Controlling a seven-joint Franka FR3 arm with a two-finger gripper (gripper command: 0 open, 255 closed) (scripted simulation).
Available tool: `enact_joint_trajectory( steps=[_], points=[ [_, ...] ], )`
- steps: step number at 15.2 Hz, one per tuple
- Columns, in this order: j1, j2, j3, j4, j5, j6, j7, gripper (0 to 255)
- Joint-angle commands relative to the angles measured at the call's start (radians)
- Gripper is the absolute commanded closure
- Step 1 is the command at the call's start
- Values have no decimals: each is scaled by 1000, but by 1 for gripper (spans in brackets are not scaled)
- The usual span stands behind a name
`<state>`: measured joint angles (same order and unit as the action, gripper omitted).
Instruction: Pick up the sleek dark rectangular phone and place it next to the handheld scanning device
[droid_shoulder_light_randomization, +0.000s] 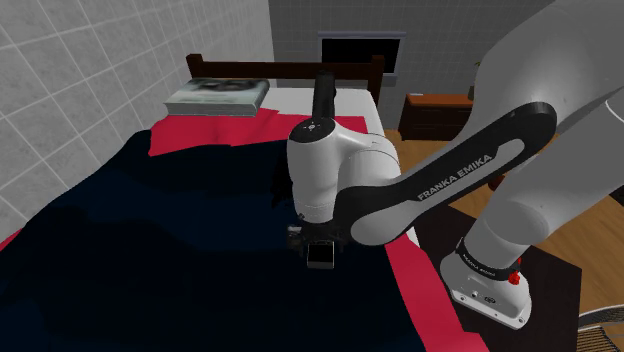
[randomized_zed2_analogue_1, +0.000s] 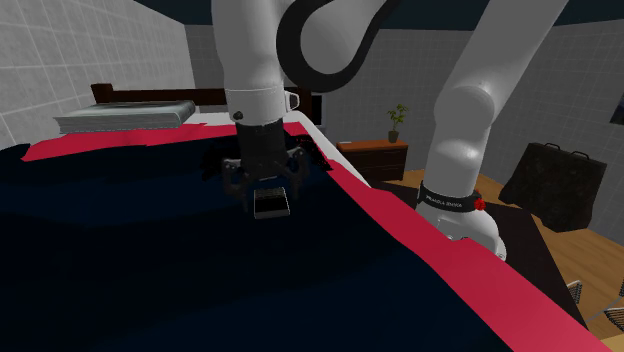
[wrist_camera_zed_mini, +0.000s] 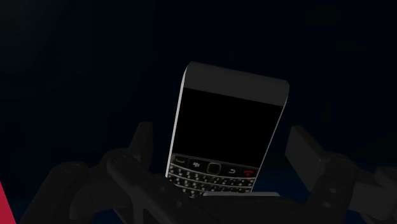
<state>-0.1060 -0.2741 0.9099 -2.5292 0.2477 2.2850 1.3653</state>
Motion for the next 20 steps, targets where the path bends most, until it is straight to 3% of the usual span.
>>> enact_joint_trajectory(
  steps=[1, 2, 3, 12, 20],
  points=[
    [0, 0, 0, 0, 0, 1, 0, 0],
    [0, 0, 0, 0, 0, 0, 0, 0],
    [0, 0, 0, 0, 0, 0, 0, 255],
    [0, 0, 0, 0, 0, 1, 0, 255],
    [35, -93, -61, 51, 43, -132, -43, 255]
  ],
)
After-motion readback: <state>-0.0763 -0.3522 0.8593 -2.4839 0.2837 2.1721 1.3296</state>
